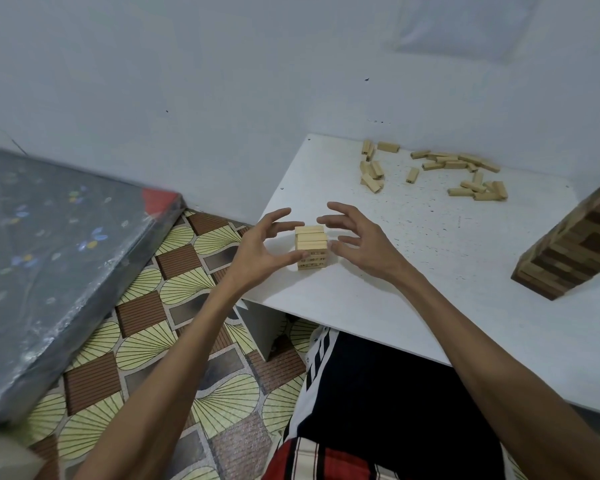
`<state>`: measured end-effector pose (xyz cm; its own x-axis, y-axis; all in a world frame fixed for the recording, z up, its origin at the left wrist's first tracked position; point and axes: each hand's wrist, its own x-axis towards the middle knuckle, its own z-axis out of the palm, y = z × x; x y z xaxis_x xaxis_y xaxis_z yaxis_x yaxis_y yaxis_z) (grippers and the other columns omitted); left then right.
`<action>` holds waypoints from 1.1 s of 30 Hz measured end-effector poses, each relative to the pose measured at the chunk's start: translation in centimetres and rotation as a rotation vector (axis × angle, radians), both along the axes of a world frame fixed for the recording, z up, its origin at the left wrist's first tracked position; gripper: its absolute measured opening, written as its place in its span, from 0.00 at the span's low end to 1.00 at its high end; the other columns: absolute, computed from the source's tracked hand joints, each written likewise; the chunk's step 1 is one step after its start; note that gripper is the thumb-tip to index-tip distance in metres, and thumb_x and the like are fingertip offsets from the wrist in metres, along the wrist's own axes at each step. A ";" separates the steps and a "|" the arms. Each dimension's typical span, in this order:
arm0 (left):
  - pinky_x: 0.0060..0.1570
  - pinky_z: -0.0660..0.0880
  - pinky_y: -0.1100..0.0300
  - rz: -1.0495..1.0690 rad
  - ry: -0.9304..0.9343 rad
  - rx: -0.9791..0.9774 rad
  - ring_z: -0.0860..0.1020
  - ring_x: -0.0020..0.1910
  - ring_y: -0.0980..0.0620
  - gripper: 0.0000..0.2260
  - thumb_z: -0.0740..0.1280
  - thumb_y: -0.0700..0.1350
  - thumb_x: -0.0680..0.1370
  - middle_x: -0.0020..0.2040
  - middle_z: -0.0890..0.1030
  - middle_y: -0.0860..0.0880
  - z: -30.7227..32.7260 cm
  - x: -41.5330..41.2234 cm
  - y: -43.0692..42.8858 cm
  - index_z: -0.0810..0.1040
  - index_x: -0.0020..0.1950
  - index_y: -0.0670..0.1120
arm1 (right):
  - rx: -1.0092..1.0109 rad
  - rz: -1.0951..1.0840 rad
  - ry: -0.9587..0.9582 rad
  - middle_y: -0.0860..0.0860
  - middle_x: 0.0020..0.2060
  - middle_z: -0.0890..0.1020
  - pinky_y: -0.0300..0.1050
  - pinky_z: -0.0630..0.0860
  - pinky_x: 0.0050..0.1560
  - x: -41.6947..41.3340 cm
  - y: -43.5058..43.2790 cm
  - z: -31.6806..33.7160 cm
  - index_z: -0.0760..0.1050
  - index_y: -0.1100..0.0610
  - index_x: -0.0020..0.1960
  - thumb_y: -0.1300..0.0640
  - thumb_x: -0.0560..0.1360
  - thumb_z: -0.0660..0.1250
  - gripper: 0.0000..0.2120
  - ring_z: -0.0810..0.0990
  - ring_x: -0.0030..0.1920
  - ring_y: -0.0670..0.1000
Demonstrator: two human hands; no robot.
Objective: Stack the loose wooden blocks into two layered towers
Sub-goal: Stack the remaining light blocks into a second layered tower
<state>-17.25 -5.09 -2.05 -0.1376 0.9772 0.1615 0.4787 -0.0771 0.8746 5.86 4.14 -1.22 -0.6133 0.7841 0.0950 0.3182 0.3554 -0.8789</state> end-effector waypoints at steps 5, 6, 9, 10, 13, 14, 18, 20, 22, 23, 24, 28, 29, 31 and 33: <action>0.72 0.69 0.43 0.008 0.003 -0.001 0.76 0.68 0.58 0.38 0.81 0.53 0.70 0.64 0.82 0.61 0.1 -0.1 0.0 0.69 0.75 0.53 | -0.019 -0.102 0.068 0.43 0.62 0.83 0.31 0.75 0.59 -0.4 -0.2 -0.1 0.68 0.51 0.76 0.64 0.82 0.65 0.23 0.77 0.66 0.40; 0.72 0.69 0.43 0.009 0.005 -0.004 0.76 0.68 0.58 0.38 0.81 0.53 0.70 0.63 0.82 0.61 0.1 -0.1 0.0 0.69 0.75 0.53 | -0.030 -0.110 0.083 0.43 0.61 0.84 0.29 0.75 0.57 -0.5 -0.1 -0.1 0.68 0.51 0.75 0.63 0.82 0.66 0.23 0.78 0.65 0.39; 0.72 0.69 0.42 0.010 0.013 -0.008 0.77 0.68 0.57 0.37 0.81 0.52 0.70 0.62 0.83 0.61 0.0 -0.2 0.0 0.69 0.75 0.53 | -0.050 -0.114 0.100 0.44 0.60 0.84 0.29 0.75 0.55 -0.7 -0.1 -0.1 0.69 0.52 0.75 0.62 0.81 0.69 0.24 0.79 0.64 0.40; 0.71 0.69 0.42 0.011 0.014 -0.007 0.77 0.68 0.57 0.36 0.81 0.51 0.71 0.62 0.83 0.61 0.0 -0.1 0.0 0.69 0.75 0.52 | -0.051 -0.113 0.099 0.44 0.60 0.84 0.28 0.74 0.55 -0.7 -0.1 -0.1 0.69 0.52 0.75 0.62 0.81 0.69 0.25 0.79 0.63 0.39; 0.71 0.70 0.43 0.015 0.017 -0.005 0.77 0.67 0.58 0.36 0.81 0.50 0.71 0.62 0.83 0.60 -0.1 -0.1 0.0 0.69 0.75 0.52 | -0.059 -0.120 0.093 0.44 0.59 0.84 0.28 0.74 0.54 -0.7 -0.1 -0.1 0.69 0.51 0.75 0.61 0.80 0.70 0.25 0.79 0.63 0.38; 0.71 0.70 0.43 0.018 0.017 -0.006 0.77 0.67 0.58 0.36 0.81 0.50 0.71 0.62 0.83 0.60 -0.1 -0.1 -0.1 0.69 0.75 0.52 | -0.060 -0.122 0.092 0.44 0.59 0.84 0.28 0.74 0.54 -0.7 -0.1 -0.2 0.69 0.51 0.75 0.61 0.80 0.70 0.25 0.79 0.63 0.38; 0.71 0.70 0.43 0.012 0.023 -0.008 0.77 0.68 0.57 0.36 0.81 0.52 0.71 0.63 0.82 0.61 0.0 0.0 -0.1 0.69 0.76 0.53 | -0.054 -0.116 0.068 0.43 0.59 0.84 0.29 0.75 0.54 -0.7 -0.2 -0.2 0.69 0.50 0.75 0.59 0.80 0.70 0.25 0.79 0.63 0.39; 0.70 0.70 0.43 0.014 0.027 -0.003 0.77 0.67 0.58 0.36 0.81 0.52 0.71 0.63 0.82 0.61 0.0 0.0 -0.1 0.68 0.76 0.52 | -0.040 -0.118 0.056 0.43 0.60 0.84 0.29 0.75 0.53 -0.7 -0.2 -0.2 0.68 0.50 0.75 0.62 0.81 0.68 0.24 0.78 0.64 0.39; 0.70 0.70 0.44 0.018 0.025 0.003 0.77 0.67 0.58 0.36 0.81 0.51 0.71 0.63 0.82 0.61 0.1 0.1 -0.2 0.68 0.76 0.52 | -0.032 -0.110 0.045 0.42 0.62 0.83 0.32 0.75 0.55 -0.6 -0.2 -0.2 0.68 0.50 0.75 0.65 0.80 0.66 0.25 0.77 0.65 0.40; 0.70 0.71 0.45 0.020 0.023 0.003 0.77 0.67 0.58 0.36 0.81 0.50 0.71 0.63 0.82 0.61 0.1 0.1 -0.2 0.68 0.76 0.51 | -0.035 -0.093 0.039 0.42 0.63 0.82 0.35 0.75 0.57 -0.5 -0.2 -0.2 0.68 0.49 0.75 0.65 0.80 0.65 0.26 0.76 0.67 0.41; 0.70 0.71 0.46 0.023 0.021 0.004 0.77 0.66 0.58 0.36 0.81 0.50 0.71 0.63 0.82 0.60 0.1 0.2 -0.2 0.68 0.76 0.51 | -0.038 -0.064 0.033 0.42 0.65 0.81 0.39 0.75 0.60 -0.4 -0.2 -0.1 0.67 0.49 0.76 0.65 0.79 0.66 0.28 0.76 0.68 0.42; 0.68 0.72 0.45 0.020 0.019 0.019 0.78 0.66 0.57 0.36 0.81 0.47 0.71 0.64 0.82 0.59 0.1 0.1 -0.3 0.69 0.75 0.50 | -0.029 0.036 -0.009 0.39 0.69 0.77 0.47 0.74 0.66 -0.3 -0.4 0.1 0.64 0.48 0.77 0.58 0.77 0.74 0.33 0.73 0.71 0.43; 0.68 0.73 0.44 0.020 0.012 0.022 0.78 0.66 0.56 0.36 0.81 0.47 0.71 0.64 0.82 0.58 0.1 0.1 -0.4 0.69 0.75 0.50 | -0.030 0.039 -0.013 0.39 0.69 0.77 0.48 0.74 0.67 -0.4 -0.4 0.1 0.65 0.47 0.77 0.57 0.76 0.76 0.34 0.73 0.71 0.42; 0.68 0.73 0.44 0.020 -0.001 0.025 0.78 0.66 0.56 0.36 0.81 0.47 0.71 0.64 0.82 0.57 0.1 0.0 -0.5 0.69 0.75 0.50 | -0.037 0.040 -0.019 0.40 0.66 0.79 0.49 0.74 0.67 -0.5 -0.4 0.1 0.66 0.47 0.76 0.56 0.74 0.78 0.35 0.73 0.70 0.41; 0.69 0.73 0.44 0.021 -0.007 0.026 0.78 0.66 0.56 0.35 0.81 0.47 0.71 0.63 0.83 0.57 0.1 0.0 -0.5 0.69 0.75 0.50 | -0.039 0.033 -0.020 0.40 0.64 0.81 0.50 0.74 0.67 -0.5 -0.4 -0.1 0.67 0.47 0.75 0.56 0.74 0.79 0.35 0.75 0.69 0.41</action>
